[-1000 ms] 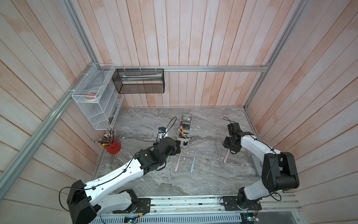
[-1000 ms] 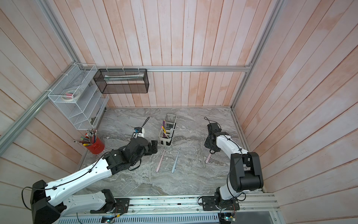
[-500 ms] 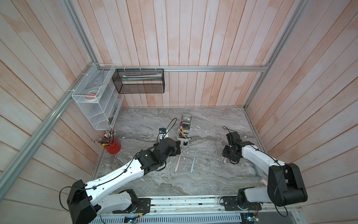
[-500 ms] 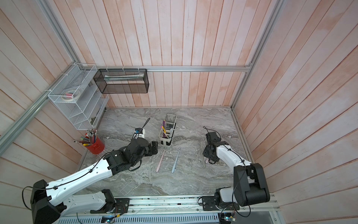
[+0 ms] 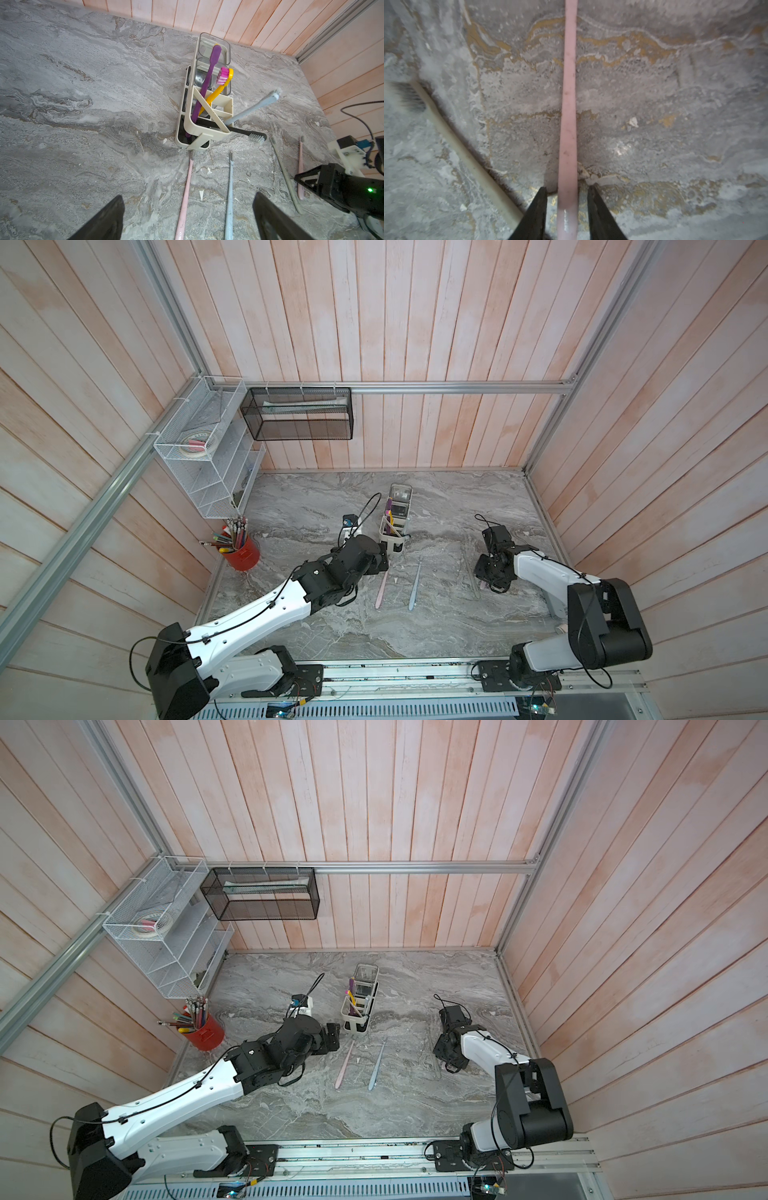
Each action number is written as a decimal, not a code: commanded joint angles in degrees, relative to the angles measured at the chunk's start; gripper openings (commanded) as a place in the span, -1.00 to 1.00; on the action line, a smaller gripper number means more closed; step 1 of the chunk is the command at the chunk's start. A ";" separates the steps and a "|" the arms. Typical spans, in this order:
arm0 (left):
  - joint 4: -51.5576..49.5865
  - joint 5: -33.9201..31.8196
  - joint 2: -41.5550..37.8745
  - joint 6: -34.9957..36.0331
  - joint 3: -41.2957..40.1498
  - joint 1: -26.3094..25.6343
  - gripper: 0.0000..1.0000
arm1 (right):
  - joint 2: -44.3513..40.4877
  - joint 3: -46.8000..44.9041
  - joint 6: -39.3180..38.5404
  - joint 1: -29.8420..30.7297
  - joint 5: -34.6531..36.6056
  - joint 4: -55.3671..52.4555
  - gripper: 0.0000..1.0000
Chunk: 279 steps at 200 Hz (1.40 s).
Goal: Place the toothbrush into the toothbrush holder
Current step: Pick up the toothbrush from the center of the board.
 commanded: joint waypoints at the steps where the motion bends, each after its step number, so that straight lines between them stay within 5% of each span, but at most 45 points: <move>1: 0.52 0.58 0.32 0.98 -0.74 -0.17 0.94 | 1.10 -1.79 0.89 0.00 -0.41 0.33 -0.33; 114: 0.71 1.45 0.67 0.28 -0.94 -0.25 0.94 | 0.70 -2.78 -1.08 -2.74 -3.79 1.67 -0.68; 279: 3.56 5.08 1.54 -2.52 -2.27 -0.18 0.94 | -12.23 0.58 -4.90 0.91 0.45 -5.25 -0.72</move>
